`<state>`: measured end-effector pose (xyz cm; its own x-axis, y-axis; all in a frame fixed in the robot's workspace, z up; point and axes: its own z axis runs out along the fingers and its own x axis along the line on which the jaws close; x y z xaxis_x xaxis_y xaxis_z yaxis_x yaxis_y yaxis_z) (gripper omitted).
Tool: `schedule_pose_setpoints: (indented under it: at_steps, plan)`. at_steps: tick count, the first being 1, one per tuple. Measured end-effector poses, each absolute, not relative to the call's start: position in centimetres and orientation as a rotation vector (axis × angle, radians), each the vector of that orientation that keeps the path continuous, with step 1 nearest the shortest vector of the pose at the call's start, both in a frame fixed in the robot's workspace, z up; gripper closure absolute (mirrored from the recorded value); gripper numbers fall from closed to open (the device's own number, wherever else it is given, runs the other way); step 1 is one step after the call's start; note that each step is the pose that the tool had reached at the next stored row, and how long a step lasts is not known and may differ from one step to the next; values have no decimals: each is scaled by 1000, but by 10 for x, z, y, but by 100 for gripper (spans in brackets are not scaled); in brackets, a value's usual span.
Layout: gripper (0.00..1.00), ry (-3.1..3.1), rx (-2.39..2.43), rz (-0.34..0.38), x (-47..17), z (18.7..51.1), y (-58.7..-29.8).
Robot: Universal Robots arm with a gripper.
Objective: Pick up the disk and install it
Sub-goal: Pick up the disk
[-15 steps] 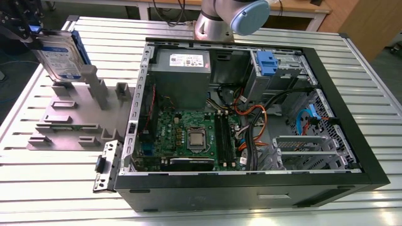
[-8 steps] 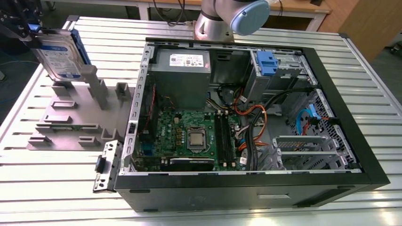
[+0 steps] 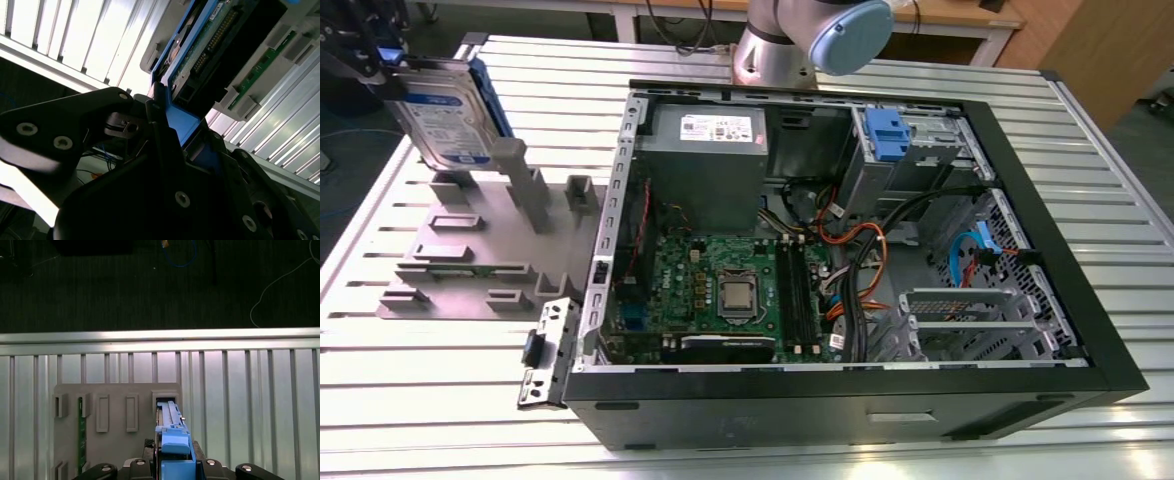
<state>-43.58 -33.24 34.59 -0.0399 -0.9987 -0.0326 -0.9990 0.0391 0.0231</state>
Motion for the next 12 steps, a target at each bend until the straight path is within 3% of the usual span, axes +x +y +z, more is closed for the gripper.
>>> schedule_pose_setpoints:
  at_steps: [12]
  plan:
    - [63,2259,-2172,62,-436,349,-332]
